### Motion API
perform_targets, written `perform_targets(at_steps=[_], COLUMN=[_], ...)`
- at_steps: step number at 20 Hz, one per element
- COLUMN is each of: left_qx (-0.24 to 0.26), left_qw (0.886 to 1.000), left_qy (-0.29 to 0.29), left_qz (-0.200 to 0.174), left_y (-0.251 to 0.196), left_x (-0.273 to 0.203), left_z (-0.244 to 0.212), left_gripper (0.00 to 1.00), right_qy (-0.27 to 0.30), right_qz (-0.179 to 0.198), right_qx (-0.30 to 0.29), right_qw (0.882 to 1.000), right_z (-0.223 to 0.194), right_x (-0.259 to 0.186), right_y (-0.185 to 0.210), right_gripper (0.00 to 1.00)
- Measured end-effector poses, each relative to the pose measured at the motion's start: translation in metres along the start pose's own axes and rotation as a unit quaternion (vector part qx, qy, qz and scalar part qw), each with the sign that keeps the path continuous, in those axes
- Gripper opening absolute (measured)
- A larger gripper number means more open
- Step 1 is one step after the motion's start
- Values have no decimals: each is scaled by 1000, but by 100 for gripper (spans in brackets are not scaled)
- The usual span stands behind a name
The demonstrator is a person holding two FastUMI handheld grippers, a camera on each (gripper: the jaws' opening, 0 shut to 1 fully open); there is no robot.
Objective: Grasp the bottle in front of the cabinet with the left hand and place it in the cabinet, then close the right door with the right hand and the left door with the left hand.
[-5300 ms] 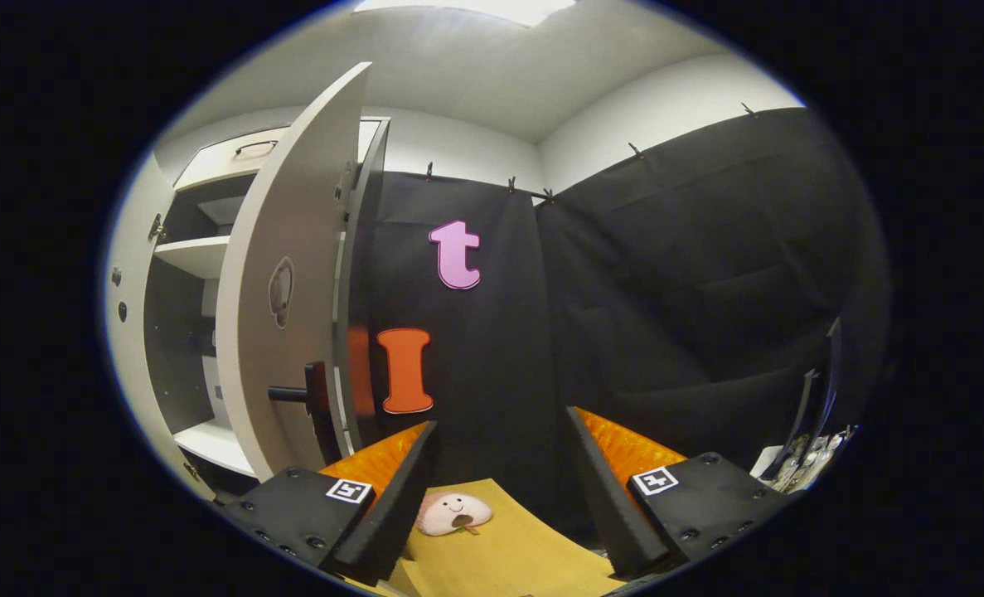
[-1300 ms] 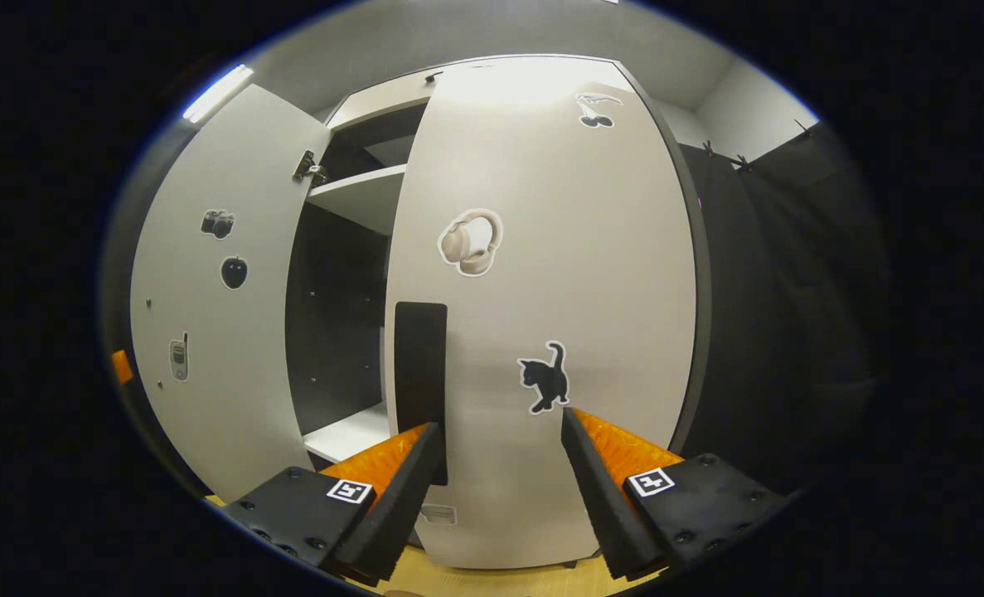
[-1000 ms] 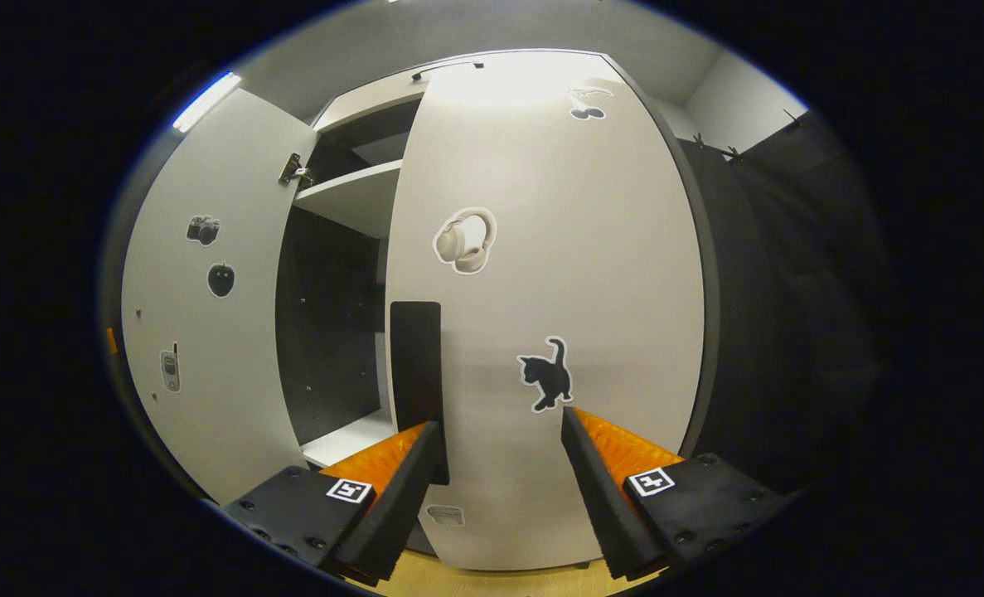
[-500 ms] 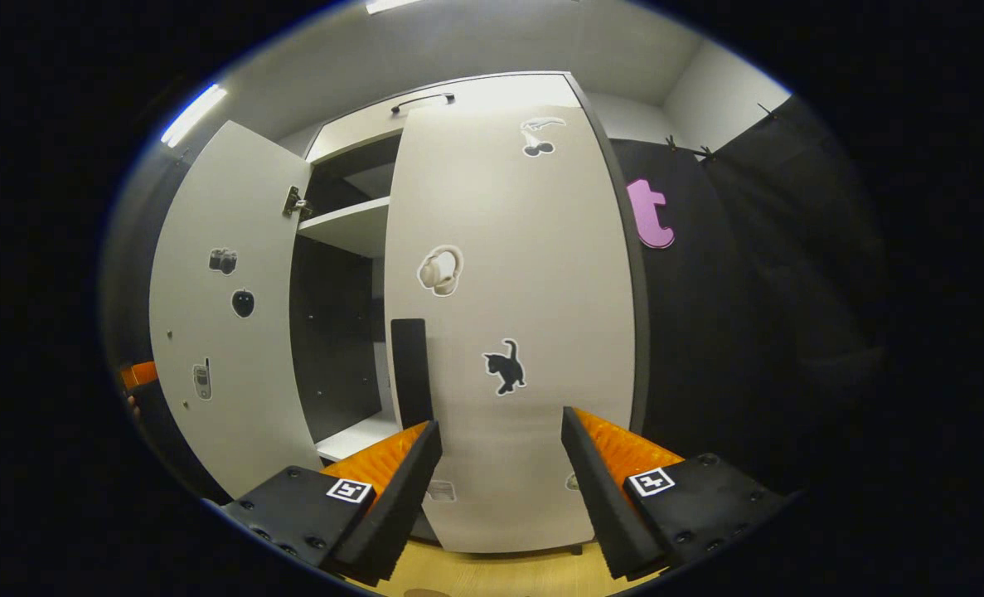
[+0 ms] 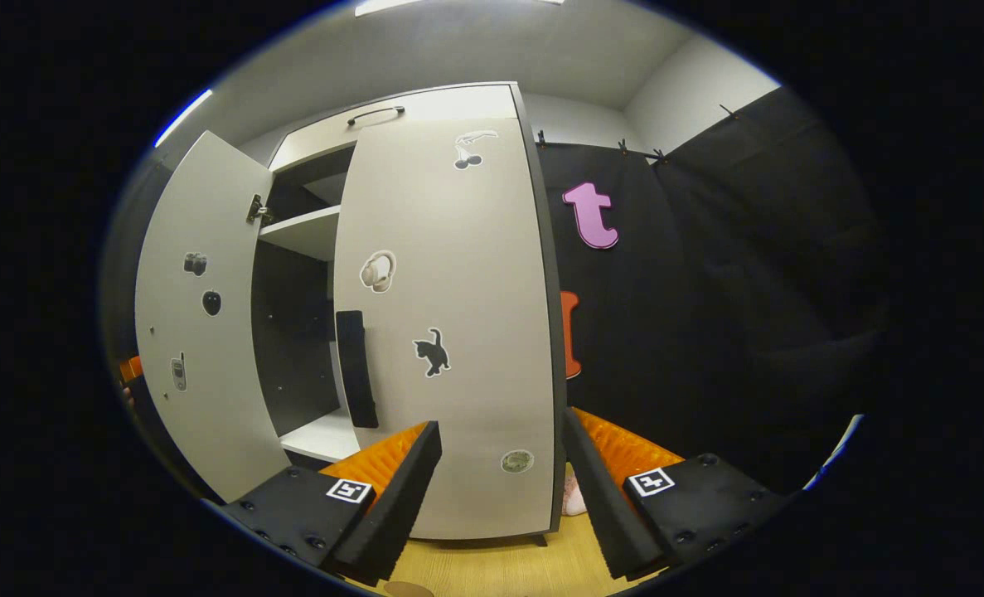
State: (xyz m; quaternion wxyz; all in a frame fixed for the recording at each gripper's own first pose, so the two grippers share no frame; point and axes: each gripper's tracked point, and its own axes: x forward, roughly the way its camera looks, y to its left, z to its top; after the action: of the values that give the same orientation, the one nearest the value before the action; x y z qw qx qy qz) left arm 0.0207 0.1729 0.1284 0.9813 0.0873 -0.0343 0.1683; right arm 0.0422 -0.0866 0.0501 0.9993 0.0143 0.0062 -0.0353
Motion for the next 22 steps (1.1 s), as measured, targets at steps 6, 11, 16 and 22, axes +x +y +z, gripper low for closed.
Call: perform_targets(at_steps=[6, 11, 16, 22], left_qx=[-2, -24, -28, -31], left_qw=[999, 995, 990, 986], left_qy=[13, 23, 21, 13], left_qz=[-49, -94, -134, -166], left_y=[-42, -78, -114, -150], left_x=[-15, -15, -13, -7], left_z=[-4, -11, -15, -15], left_gripper=[93, 93, 93, 93], right_qy=[5, 4, 6, 4], right_qz=[9, -1, -22, -38], right_qx=[0, -14, -19, -16], right_qw=[1000, 1000, 1000, 999], right_z=[-6, -5, -5, -1], right_x=[-6, -20, -33, -42], right_y=[3, -5, -19, -29], right_gripper=[97, 96, 96, 96])
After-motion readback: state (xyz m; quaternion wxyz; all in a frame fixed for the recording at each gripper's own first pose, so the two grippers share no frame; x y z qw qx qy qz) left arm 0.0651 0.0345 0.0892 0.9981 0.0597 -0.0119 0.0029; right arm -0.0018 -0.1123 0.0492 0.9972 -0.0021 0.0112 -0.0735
